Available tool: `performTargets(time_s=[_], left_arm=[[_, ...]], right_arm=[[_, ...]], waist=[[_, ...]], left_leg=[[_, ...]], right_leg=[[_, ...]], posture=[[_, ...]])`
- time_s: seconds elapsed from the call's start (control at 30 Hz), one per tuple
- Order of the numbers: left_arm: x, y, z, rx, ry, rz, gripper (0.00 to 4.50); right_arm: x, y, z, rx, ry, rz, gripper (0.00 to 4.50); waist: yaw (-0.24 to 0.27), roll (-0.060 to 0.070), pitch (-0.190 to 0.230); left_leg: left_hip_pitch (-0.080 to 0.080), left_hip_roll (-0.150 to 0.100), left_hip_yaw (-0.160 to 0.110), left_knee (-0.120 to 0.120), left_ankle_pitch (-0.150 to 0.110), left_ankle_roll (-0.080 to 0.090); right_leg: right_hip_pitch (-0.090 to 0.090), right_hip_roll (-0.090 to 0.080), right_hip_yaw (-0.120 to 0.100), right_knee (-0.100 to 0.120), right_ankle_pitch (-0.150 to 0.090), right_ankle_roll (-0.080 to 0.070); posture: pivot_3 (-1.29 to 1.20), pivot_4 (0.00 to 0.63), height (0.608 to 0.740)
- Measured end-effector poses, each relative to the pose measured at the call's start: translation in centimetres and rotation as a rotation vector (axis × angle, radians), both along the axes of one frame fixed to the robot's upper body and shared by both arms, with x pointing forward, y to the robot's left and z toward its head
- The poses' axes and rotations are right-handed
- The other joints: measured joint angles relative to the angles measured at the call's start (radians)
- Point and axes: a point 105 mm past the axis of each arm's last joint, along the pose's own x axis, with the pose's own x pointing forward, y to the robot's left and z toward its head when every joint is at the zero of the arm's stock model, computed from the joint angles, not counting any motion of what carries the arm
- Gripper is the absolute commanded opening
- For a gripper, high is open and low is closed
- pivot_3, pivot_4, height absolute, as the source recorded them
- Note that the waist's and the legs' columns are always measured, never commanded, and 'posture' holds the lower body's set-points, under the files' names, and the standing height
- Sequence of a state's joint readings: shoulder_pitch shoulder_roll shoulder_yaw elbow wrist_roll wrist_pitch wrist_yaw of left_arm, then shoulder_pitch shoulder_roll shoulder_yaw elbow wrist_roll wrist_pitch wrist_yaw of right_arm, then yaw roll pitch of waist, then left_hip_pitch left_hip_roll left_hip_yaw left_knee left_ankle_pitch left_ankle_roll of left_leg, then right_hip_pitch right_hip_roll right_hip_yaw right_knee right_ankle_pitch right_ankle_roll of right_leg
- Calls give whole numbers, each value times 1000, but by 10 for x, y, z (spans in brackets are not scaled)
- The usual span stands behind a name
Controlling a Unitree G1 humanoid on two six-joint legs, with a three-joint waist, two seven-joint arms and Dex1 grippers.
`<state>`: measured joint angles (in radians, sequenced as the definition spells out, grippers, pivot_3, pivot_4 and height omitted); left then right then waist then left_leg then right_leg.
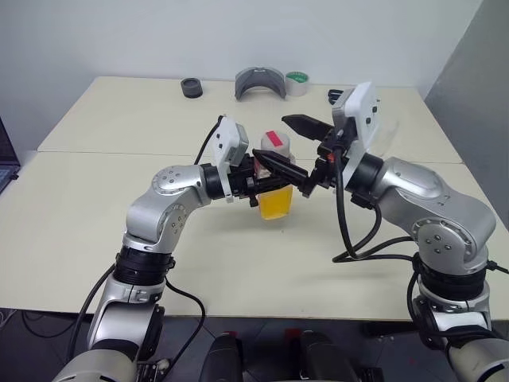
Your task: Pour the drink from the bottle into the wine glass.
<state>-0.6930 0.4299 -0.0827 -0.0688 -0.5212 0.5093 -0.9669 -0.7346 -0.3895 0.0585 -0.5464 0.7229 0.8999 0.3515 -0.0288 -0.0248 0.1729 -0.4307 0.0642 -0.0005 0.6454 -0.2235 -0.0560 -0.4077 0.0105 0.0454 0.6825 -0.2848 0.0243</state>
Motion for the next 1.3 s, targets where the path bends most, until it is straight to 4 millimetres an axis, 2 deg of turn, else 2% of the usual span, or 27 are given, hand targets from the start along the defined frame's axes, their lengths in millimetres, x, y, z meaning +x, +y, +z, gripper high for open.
performTargets(time_s=[0.37,0.73,1.3], left_arm=[[0,0,1,-3,-7,-2,1790],[0,0,0,-1,-12,-1,1790],[5,1,0,1,-13,3,1790]], right_arm=[[3,0,0,0,3,-10,4490],[7,-12,4,-2,-5,-42,4490],[4,-16,0,-10,4,-44,4490]], waist=[[0,0,0],[0,0,0],[0,0,0]], left_leg=[[0,0,0,0,0,0],[0,0,0,0,0,0],[0,0,0,0,0,0]], right_leg=[[0,0,0,0,0,0],[0,0,0,0,0,0],[0,0,0,0,0,0]], posture=[[0,150,740],[0,150,740],[0,150,740]])
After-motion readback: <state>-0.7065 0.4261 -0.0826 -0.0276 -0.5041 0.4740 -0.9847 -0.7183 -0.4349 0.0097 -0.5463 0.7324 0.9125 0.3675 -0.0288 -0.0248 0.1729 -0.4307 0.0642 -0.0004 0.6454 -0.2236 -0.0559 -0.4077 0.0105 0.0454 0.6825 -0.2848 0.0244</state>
